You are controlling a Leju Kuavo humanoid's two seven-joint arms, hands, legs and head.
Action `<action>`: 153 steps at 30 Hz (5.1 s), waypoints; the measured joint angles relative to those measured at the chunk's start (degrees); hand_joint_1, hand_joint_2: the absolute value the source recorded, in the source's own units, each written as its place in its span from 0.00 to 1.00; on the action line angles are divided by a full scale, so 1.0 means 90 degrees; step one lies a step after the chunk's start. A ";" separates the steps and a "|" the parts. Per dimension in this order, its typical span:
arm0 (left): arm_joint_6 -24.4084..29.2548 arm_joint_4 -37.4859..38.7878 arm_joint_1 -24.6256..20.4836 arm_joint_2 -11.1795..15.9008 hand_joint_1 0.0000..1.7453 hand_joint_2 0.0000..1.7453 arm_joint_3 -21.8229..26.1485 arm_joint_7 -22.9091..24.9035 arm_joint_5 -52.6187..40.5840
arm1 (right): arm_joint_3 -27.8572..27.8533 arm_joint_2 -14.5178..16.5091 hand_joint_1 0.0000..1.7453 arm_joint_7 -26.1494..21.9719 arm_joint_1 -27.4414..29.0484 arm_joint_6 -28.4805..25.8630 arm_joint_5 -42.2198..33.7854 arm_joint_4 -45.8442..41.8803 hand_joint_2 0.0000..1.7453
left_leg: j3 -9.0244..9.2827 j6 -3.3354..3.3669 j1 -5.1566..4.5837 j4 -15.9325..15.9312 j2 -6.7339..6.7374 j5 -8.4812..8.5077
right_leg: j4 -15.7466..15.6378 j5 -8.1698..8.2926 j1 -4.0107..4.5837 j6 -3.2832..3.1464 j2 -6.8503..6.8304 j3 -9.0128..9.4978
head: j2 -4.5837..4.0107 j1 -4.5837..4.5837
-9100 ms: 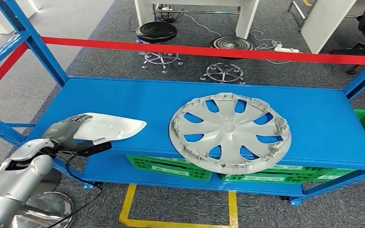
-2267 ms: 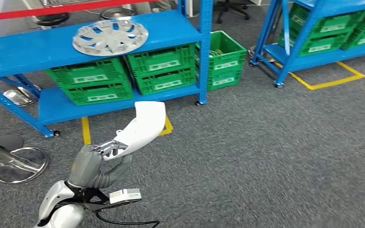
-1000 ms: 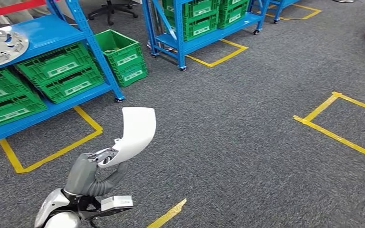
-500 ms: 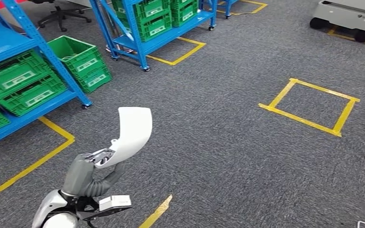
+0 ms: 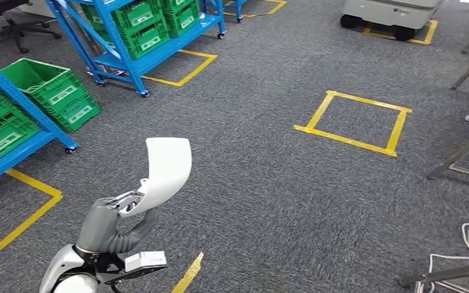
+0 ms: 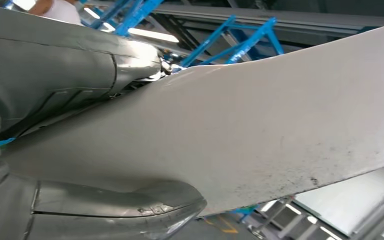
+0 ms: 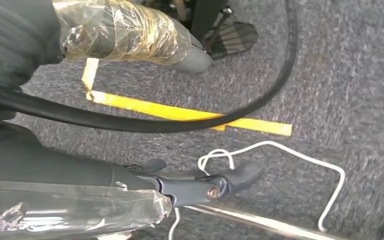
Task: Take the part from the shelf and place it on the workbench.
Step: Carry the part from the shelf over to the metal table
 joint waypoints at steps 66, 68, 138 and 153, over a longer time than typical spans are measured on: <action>-0.0439 0.0571 -0.1003 -0.0085 1.00 1.00 0.0384 -0.0648 0.0218 | -0.0474 -0.0042 0.00 -0.0108 -0.0011 0.0871 -0.0029 0.0007 1.00 | -0.0160 0.0302 -0.0236 -0.0176 0.0132 0.0257 | -0.0082 -0.0059 0.0024 0.0010 0.0158 0.0040 | 0.0000 -0.0058; -0.0438 0.0580 -0.1033 -0.0110 1.00 1.00 0.0386 -0.0648 0.0219 | -0.0477 -0.0045 0.00 -0.0109 -0.0010 0.0869 -0.0029 0.0007 1.00 | -0.0040 0.0296 -0.0194 -0.0455 0.0304 0.0305 | 0.0139 -0.0249 0.0065 0.0034 -0.0175 -0.0104 | 0.0000 -0.0028; -0.0194 0.1695 -0.1493 -0.0165 1.00 1.00 0.0577 -0.0033 -0.0416 | -0.0644 -0.0036 0.00 0.0152 0.0050 0.0902 0.0606 -0.0009 1.00 | -0.0185 0.0065 -0.0033 -0.0131 0.1020 0.0088 | 0.0365 -0.0339 0.0094 0.0195 -0.0997 0.0029 | 0.0000 0.0056; -0.0069 0.2834 -0.2449 -0.0174 1.00 1.00 0.0738 0.0857 -0.1187 | -0.0644 -0.0032 0.00 0.0211 -0.0021 0.0853 0.1155 -0.0006 1.00 | -0.0452 -0.0201 0.0087 0.0677 0.0363 -0.0113 | -0.0208 -0.0021 0.0092 -0.0072 -0.0275 0.0171 | 0.0000 0.0016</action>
